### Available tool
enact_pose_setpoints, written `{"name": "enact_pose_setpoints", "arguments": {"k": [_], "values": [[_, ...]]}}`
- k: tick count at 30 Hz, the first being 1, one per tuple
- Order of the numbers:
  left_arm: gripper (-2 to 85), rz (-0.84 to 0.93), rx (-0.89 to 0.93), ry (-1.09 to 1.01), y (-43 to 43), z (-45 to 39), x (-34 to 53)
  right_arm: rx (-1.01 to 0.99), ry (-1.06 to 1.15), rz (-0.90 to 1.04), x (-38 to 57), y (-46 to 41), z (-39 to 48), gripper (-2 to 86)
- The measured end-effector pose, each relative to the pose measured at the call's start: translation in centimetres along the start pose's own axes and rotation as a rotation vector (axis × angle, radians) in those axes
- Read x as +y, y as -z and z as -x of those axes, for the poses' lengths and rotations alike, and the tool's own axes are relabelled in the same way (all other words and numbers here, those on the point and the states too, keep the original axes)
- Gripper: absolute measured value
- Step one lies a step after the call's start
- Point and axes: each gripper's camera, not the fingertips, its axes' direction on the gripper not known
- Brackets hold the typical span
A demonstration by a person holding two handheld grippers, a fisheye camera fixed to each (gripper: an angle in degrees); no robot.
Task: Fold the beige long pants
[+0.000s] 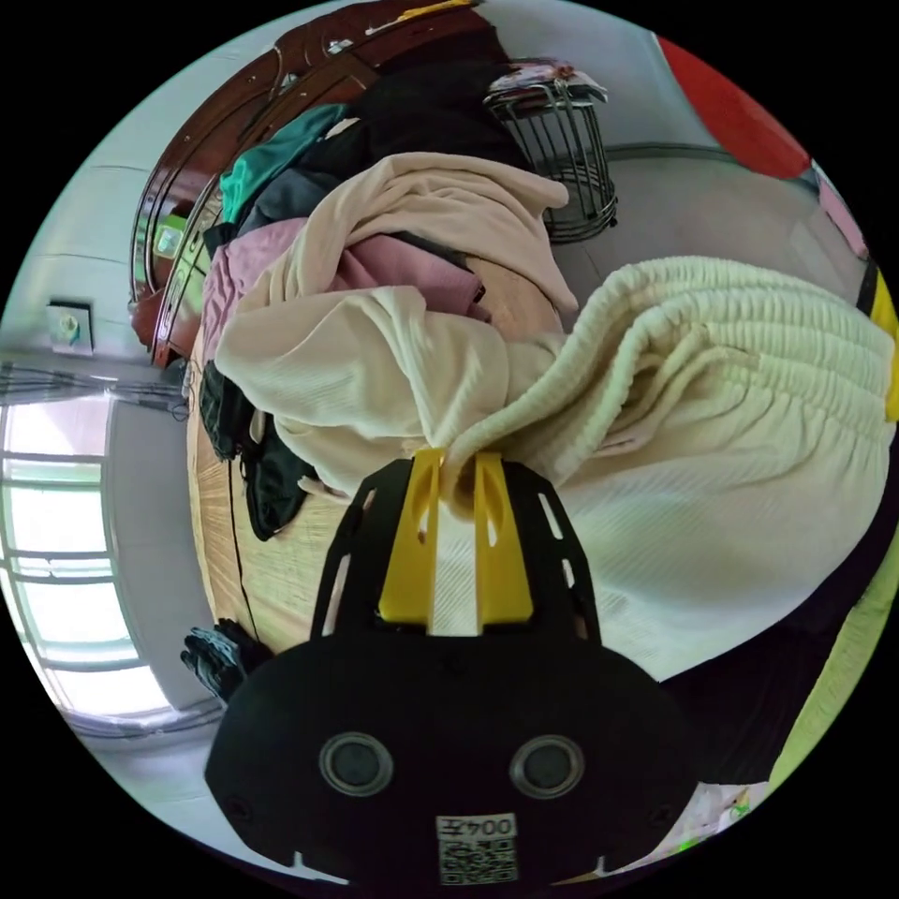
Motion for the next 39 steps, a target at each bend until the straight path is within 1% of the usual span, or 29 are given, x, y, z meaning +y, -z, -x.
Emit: {"name": "enact_pose_setpoints", "arguments": {"k": [5,8,11,15,18,19,20,22,24,26,27,28,29,31,32,34,35,36,37,38,39], "values": [[1.1,-0.047,0.109,0.177,1.3,2.0,-1.1,0.133,-0.032,0.024,-2.9,1.6,-0.7,15.6],[0.6,-0.076,0.167,0.280,2.6,3.1,-1.4,0.184,-0.108,0.056,-4.6,2.1,-2.3,17.0],[0.3,-0.117,0.195,0.398,4.5,4.0,-1.6,0.210,-0.202,0.044,-5.7,3.9,-4.4,17.1],[0.1,-0.204,0.203,0.567,8.7,5.2,-1.2,0.180,-0.246,0.038,-7.1,6.0,-6.3,16.9],[0.0,-0.287,0.208,0.638,12.3,5.4,-1.1,0.094,-0.220,0.066,-9.2,6.0,-7.2,15.3],[0.0,-0.313,0.194,0.647,13.8,5.2,-1.2,0.059,-0.212,0.075,-10.2,6.0,-7.7,10.8],[0.0,-0.321,0.180,0.649,14.6,5.1,-1.2,0.033,-0.229,0.043,-10.9,6.8,-8.2,8.3],[0.0,-0.339,0.074,0.684,17.6,4.5,-0.5,0.035,-0.249,-0.054,-11.5,8.9,-7.9,7.7],[0.0,-0.370,0.041,0.764,19.7,4.5,1.1,0.129,-0.183,-0.130,-12.0,11.1,-5.8,7.5],[0.0,-0.416,0.058,0.885,21.5,4.7,3.5,0.300,-0.004,-0.198,-13.1,13.7,-1.5,7.4],[0.0,-0.447,0.075,0.977,22.8,4.8,5.3,0.344,0.049,-0.218,-13.4,14.3,-0.3,7.4],[0.0,-0.485,0.098,1.063,24.1,4.8,7.1,0.438,0.158,-0.259,-14.0,15.5,2.2,7.3],[0.0,-0.511,0.116,1.106,24.8,4.7,8.0,0.515,0.255,-0.306,-14.7,16.7,4.6,7.3],[0.0,-0.657,0.219,1.262,28.0,4.7,11.6,0.569,0.375,-0.382,-16.2,19.1,8.1,7.2],[0.0,-0.695,0.235,1.288,29.1,4.8,12.4,0.577,0.453,-0.423,-17.6,20.8,10.6,7.1],[0.1,-0.855,0.274,1.340,34.0,6.3,14.5,0.566,0.566,-0.470,-20.3,23.5,14.9,7.0],[0.1,-0.913,0.286,1.348,35.4,6.9,15.0,0.529,0.625,-0.502,-22.1,25.5,18.2,6.9],[0.1,-1.006,0.320,1.370,38.2,8.4,15.9,0.504,0.653,-0.516,-23.1,26.6,20.0,6.8],[0.1,-1.102,0.367,1.393,41.1,10.2,16.7,0.440,0.708,-0.539,-24.9,28.8,23.8,6.7],[0.1,-1.152,0.395,1.404,42.5,11.2,17.2,0.378,0.761,-0.556,-26.6,31.1,28.0,6.7],[0.1,-1.243,0.428,1.410,45.6,13.0,17.8,0.355,0.791,-0.565,-27.3,32.2,30.2,6.7]]}}
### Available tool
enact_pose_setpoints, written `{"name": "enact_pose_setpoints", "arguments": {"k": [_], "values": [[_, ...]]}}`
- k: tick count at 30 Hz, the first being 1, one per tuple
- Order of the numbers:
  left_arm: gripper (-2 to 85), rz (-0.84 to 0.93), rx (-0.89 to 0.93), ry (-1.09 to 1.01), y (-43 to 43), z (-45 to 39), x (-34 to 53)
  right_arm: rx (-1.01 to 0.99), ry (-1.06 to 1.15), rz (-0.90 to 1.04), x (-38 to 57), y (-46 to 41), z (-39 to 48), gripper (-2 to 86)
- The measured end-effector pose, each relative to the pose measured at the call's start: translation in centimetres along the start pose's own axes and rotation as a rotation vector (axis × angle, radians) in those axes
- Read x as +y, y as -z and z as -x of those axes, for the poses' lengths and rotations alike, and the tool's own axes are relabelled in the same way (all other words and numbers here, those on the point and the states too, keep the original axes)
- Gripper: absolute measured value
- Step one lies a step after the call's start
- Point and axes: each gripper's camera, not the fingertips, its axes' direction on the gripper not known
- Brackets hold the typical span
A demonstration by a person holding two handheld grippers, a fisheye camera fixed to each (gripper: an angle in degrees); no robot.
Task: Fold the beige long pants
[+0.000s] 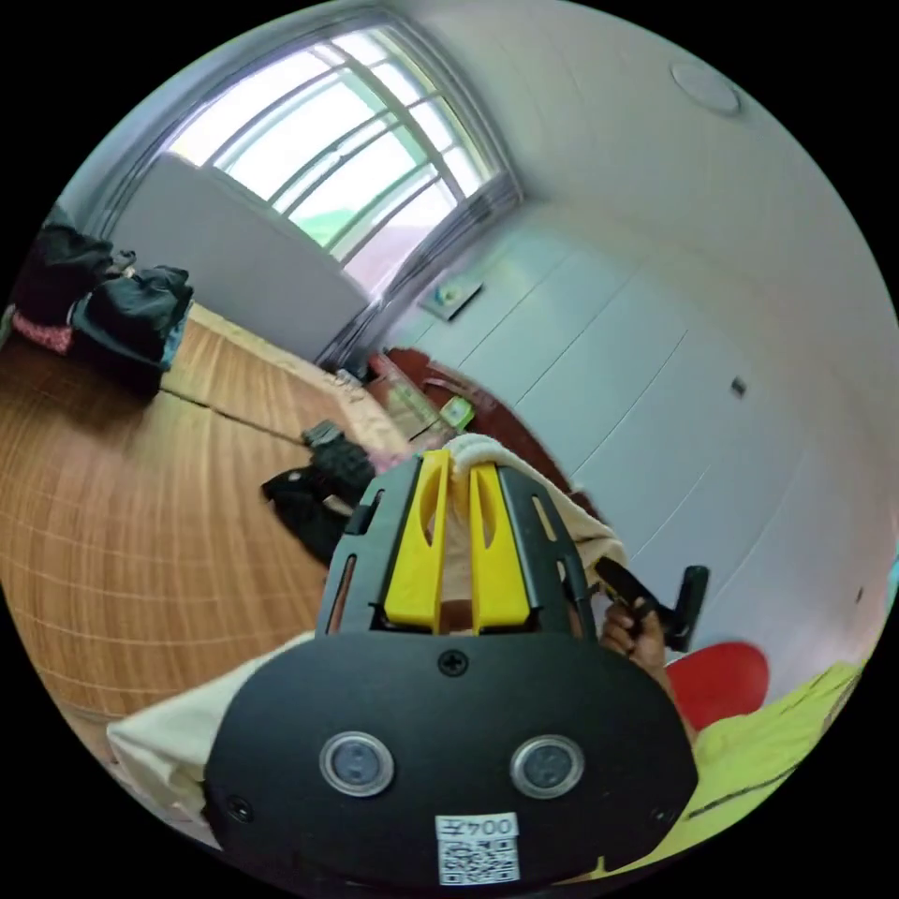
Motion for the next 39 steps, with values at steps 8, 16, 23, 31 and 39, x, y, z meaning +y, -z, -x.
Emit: {"name": "enact_pose_setpoints", "arguments": {"k": [8,16,23,31,39], "values": [[0.1,-0.289,0.054,-0.146,8.4,-19.0,-17.3,-0.041,0.363,-0.207,-26.0,8.8,11.2,6.0],[0.2,-0.538,-0.102,-0.412,18.5,-39.7,-27.8,-0.075,0.498,-0.324,-39.6,16.2,18.8,5.7],[0.3,-0.703,-0.253,-0.548,24.8,-50.2,-31.1,-0.083,0.588,-0.435,-44.3,19.6,25.3,5.4],[0.7,-0.825,-0.453,-0.484,32.0,-50.0,-33.7,-0.307,0.635,-0.259,-44.1,13.8,30.2,5.7],[2.5,-0.929,-0.564,-0.381,38.2,-44.5,-37.6,-0.583,0.670,-0.081,-40.7,5.2,36.0,5.7]]}}
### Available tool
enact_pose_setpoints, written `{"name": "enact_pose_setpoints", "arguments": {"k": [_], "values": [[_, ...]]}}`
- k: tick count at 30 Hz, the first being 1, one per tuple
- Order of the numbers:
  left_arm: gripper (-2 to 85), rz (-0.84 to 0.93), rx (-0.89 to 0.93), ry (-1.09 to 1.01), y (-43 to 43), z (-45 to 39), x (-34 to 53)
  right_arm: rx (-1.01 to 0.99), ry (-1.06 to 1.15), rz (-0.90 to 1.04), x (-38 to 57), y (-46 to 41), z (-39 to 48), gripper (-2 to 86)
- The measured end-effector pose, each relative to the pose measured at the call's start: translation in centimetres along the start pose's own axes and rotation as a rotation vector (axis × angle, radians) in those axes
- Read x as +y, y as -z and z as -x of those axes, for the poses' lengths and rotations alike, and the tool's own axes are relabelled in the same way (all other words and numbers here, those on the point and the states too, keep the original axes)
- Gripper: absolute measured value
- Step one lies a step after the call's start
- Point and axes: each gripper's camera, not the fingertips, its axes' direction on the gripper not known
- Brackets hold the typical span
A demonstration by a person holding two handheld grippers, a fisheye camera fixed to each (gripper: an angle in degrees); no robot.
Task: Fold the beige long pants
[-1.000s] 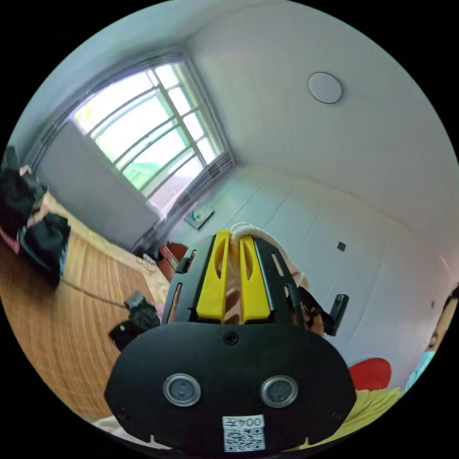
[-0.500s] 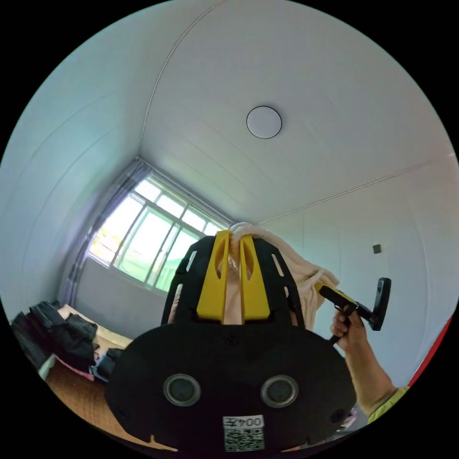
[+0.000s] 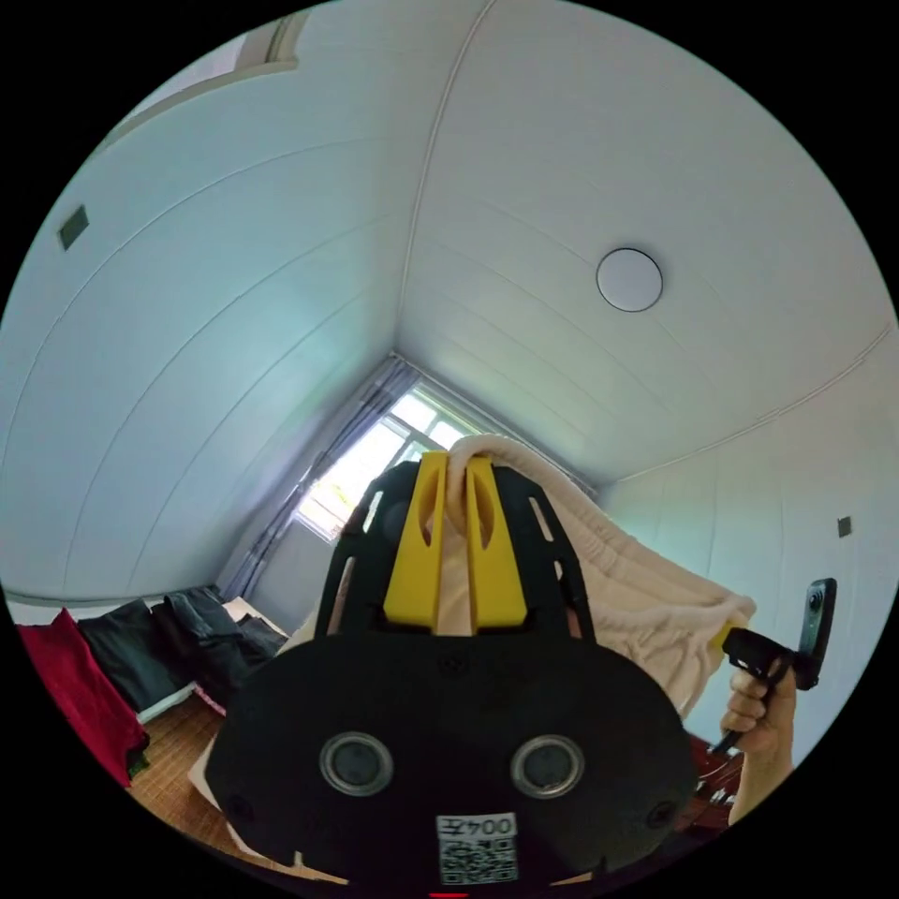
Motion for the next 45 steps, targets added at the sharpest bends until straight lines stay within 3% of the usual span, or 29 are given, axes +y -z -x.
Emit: {"name": "enact_pose_setpoints", "arguments": {"k": [8,15,17,21,25,28,30,32,35,38,42,45], "values": [[4.1,0.189,-0.014,-0.098,-12.3,1.6,7.3,-0.075,-0.196,0.147,13.9,-9.6,-12.1,5.7],[3.6,0.524,0.189,-0.119,-30.2,-3.9,29.7,0.102,-0.507,0.198,34.0,-8.5,-26.1,5.8],[3.7,0.645,0.277,-0.121,-34.3,-6.4,37.0,0.187,-0.690,0.215,42.9,-6.2,-31.8,5.9],[6.4,1.118,0.488,0.031,-41.5,-8.5,54.7,0.326,-0.978,0.271,58.0,-2.1,-38.7,6.1],[7.6,1.621,0.624,0.148,-40.8,-6.4,70.5,0.488,-1.211,0.416,74.2,-0.2,-40.5,6.2],[5.2,1.809,0.661,0.304,-37.4,-1.2,75.9,0.529,-1.400,0.506,83.6,-0.9,-38.4,6.6],[4.0,1.902,0.675,0.356,-34.8,2.3,77.5,0.552,-1.463,0.430,86.5,-0.5,-36.0,6.9],[2.9,1.850,0.679,0.414,-31.8,6.1,76.3,0.558,-1.491,0.322,87.3,-0.1,-32.9,7.7],[1.8,1.639,0.587,0.418,-26.5,12.0,71.0,0.723,-1.325,0.451,82.7,-1.6,-28.6,8.0],[1.5,1.549,0.263,0.006,-20.0,14.8,64.0,0.980,-1.043,0.614,75.8,-4.2,-21.8,8.0],[1.7,1.411,-0.044,-0.418,-9.0,17.1,58.8,0.827,-0.943,0.506,69.7,-8.2,-11.7,4.7],[3.0,1.410,-0.108,-0.563,-3.3,18.5,60.0,0.693,-0.906,0.582,67.5,-15.8,-4.8,1.3]]}}
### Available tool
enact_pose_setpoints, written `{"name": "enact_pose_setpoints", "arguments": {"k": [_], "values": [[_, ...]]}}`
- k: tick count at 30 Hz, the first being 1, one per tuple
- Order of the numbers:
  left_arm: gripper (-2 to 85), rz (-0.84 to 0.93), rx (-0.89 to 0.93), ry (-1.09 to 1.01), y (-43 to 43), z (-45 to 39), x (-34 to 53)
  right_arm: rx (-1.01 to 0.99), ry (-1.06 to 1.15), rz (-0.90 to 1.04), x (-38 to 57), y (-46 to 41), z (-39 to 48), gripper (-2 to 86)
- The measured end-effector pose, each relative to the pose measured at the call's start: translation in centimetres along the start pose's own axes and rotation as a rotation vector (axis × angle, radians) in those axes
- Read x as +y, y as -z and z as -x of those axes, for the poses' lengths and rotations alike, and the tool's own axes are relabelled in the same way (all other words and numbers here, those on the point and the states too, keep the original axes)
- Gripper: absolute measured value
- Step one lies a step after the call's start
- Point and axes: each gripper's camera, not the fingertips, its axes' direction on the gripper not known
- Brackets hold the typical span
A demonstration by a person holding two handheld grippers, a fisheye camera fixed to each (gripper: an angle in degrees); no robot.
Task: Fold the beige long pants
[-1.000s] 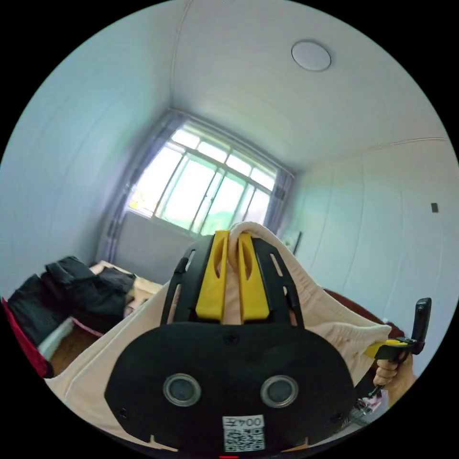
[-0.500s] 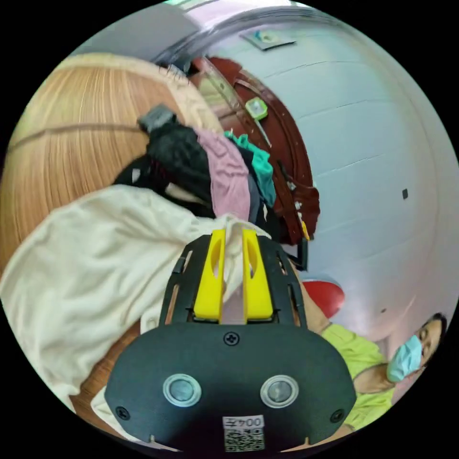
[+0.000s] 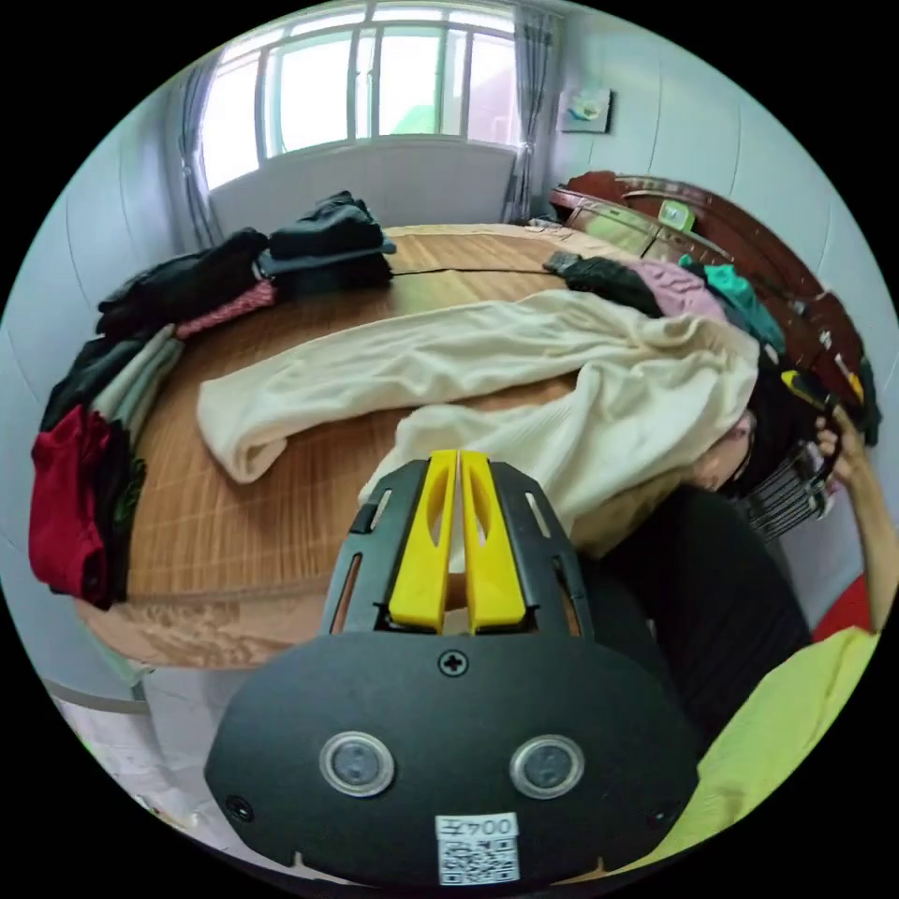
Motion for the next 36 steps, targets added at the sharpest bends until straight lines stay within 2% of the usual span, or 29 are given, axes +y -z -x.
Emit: {"name": "enact_pose_setpoints", "arguments": {"k": [4,8,13,17,20,25,29,36], "values": [[6.8,0.018,-0.097,-0.060,-2.7,-1.0,3.0,0.005,0.158,0.096,2.5,-3.5,13.3,-0.4],[8.8,0.055,-0.085,-0.079,-5.3,-0.7,2.8,0.124,0.291,0.208,2.7,-8.0,23.5,-0.7],[9.8,0.093,-0.073,-0.133,-6.6,0.8,1.5,0.129,0.317,0.419,2.9,-12.9,30.6,-0.7],[10.1,0.167,-0.023,-0.130,-7.2,2.6,-0.3,0.199,0.342,0.379,3.6,-11.7,35.7,-0.7],[10.1,0.251,-0.033,-0.180,-7.8,3.3,-2.3,0.243,0.377,0.388,4.2,-11.1,39.0,-0.7],[9.9,0.350,0.012,-0.170,-8.6,5.9,-4.9,0.205,0.361,0.415,4.5,-9.6,41.8,-0.6],[9.5,0.375,0.034,-0.180,-8.9,7.7,-6.0,0.130,0.367,0.417,5.2,-7.0,42.8,-0.7],[9.1,0.412,0.048,-0.212,-9.5,10.2,-7.9,0.170,0.300,0.314,7.1,-0.7,42.4,-0.7]]}}
